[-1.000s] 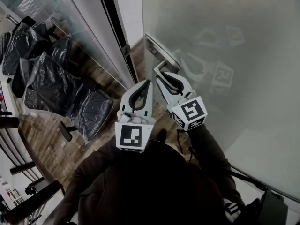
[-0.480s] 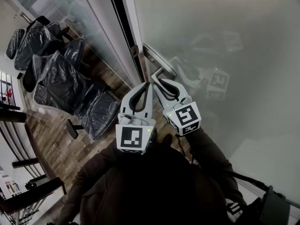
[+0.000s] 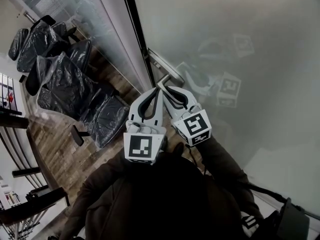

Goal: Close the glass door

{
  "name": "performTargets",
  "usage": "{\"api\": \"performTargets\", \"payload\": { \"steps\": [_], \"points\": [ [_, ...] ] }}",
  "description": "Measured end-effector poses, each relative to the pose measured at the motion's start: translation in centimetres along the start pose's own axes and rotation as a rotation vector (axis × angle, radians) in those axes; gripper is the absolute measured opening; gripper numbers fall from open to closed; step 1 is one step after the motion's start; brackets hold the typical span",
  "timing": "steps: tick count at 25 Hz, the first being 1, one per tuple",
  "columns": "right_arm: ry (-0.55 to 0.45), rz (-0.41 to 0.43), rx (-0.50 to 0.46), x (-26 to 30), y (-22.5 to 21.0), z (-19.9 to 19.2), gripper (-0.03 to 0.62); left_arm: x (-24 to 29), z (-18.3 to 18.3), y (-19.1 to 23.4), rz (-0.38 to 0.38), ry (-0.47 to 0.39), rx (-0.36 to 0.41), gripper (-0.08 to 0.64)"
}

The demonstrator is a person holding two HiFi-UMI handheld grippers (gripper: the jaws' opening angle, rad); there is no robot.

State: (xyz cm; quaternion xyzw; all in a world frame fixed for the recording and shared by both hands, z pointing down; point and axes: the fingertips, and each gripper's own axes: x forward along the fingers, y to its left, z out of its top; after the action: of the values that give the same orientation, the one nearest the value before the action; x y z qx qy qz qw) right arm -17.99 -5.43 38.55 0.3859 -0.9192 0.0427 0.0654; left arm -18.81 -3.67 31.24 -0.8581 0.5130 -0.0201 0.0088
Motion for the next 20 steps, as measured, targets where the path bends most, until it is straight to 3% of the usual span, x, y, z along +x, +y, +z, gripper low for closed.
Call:
{"api": "performTargets", "payload": {
  "steps": [20],
  "points": [
    [0.021, 0.009, 0.024, -0.18, 0.32, -0.06, 0.063, -0.54, 0.08, -0.21, 0.009, -0.003, -0.006, -0.003]
  ]
}}
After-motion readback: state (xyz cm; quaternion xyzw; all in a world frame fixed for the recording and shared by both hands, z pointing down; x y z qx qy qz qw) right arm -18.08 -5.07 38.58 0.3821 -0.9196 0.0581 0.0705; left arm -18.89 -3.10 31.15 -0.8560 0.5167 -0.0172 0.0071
